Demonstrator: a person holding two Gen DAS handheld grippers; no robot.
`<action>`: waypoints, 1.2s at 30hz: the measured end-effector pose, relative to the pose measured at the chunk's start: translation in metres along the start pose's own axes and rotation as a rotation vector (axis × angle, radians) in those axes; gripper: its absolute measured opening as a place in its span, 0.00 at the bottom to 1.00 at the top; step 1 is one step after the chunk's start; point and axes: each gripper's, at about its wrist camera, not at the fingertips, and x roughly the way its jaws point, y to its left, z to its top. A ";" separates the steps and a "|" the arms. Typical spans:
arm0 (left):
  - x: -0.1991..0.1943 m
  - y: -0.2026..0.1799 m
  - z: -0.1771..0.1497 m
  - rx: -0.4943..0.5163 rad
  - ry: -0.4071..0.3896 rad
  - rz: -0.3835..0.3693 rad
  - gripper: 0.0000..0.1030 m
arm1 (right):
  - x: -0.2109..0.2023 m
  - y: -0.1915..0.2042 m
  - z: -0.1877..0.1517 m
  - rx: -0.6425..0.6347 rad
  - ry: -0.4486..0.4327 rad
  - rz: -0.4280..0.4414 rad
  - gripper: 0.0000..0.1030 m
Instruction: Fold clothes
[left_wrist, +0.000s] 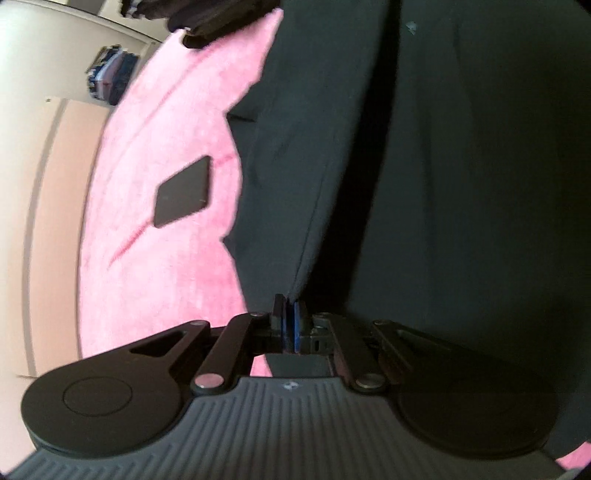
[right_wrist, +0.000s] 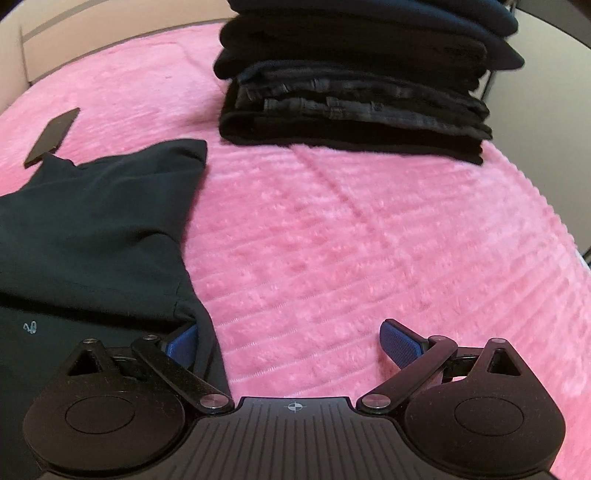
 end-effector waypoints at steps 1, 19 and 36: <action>0.003 -0.001 -0.001 0.008 0.006 -0.001 0.03 | 0.000 0.000 0.000 0.007 0.006 -0.003 0.96; 0.015 0.095 -0.056 -0.736 0.002 -0.123 0.31 | -0.047 0.057 0.005 -0.084 -0.038 0.050 0.96; 0.050 0.104 -0.041 -0.670 0.054 -0.066 0.22 | -0.032 0.078 0.015 -0.108 -0.047 0.106 0.96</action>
